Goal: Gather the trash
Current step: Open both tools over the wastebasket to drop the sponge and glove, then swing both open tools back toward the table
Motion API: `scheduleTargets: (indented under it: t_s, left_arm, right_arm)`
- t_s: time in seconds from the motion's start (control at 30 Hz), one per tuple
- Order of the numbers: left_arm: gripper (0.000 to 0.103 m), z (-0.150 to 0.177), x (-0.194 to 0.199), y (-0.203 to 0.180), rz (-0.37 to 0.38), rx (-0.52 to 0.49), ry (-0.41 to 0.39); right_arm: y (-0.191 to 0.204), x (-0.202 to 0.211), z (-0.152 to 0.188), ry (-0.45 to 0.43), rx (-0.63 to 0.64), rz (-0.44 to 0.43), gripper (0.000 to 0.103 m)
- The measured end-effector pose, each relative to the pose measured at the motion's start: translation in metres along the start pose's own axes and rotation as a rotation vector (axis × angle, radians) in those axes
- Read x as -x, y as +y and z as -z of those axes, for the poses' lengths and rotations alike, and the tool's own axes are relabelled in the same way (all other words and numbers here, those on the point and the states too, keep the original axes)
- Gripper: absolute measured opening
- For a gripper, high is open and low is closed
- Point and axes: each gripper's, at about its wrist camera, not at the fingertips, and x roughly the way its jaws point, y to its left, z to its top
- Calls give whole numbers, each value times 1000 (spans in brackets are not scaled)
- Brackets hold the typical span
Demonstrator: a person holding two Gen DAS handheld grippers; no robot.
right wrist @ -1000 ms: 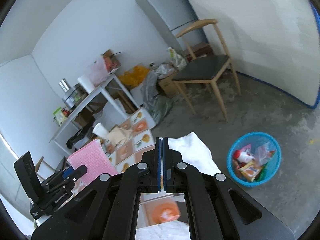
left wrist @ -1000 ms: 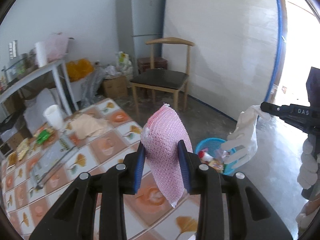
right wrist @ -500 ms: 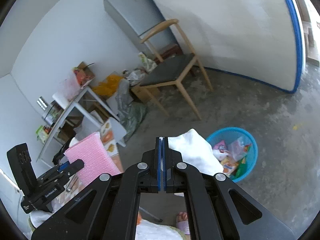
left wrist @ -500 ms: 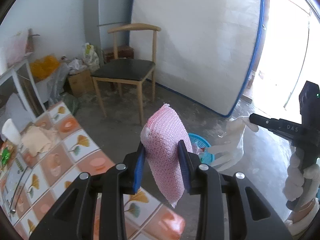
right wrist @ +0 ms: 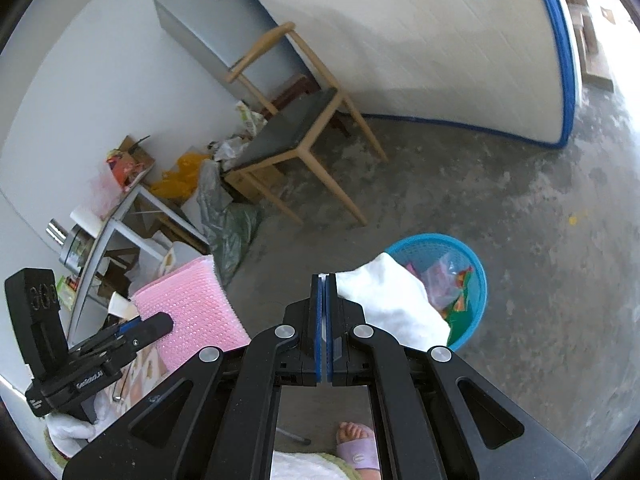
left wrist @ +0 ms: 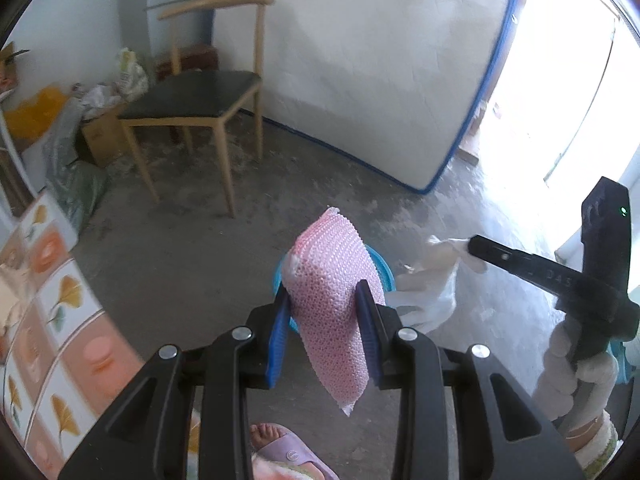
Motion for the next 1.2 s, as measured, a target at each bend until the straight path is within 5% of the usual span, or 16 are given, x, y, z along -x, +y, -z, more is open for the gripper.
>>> scheduleTargets:
  t_s: [0.23,0.3,0.33,0.4,0.53,0.8,1.2]
  left_arm:
    - [32,-18,-56,-21,31,-17,69]
    - [35,-24,-77,-25,65,-14,95]
    - [39,-25,-90,-26,84,-2,119]
    - [50,-29,-106,-24,76,11,138]
    - [51,-29,-111,-15,84,68,133]
    - [54,-23,-65,1,83,90,63]
    - [63,22,66,57,67,188,-95]
  right_arm:
    - [-19,-43,-18,23,-17,48,3]
    - [-25,-56,-21,31,-29,75,12]
    - [-32,-67,-22,52,-47,85,34]
    - [-46,-81,-20,70,-78,114,53]
    - [-67,-84,-6,93,-143,142,53]
    - [-66,-54,16,94,-123,160,53]
    - [-27,0,16,27,-24,123,65]
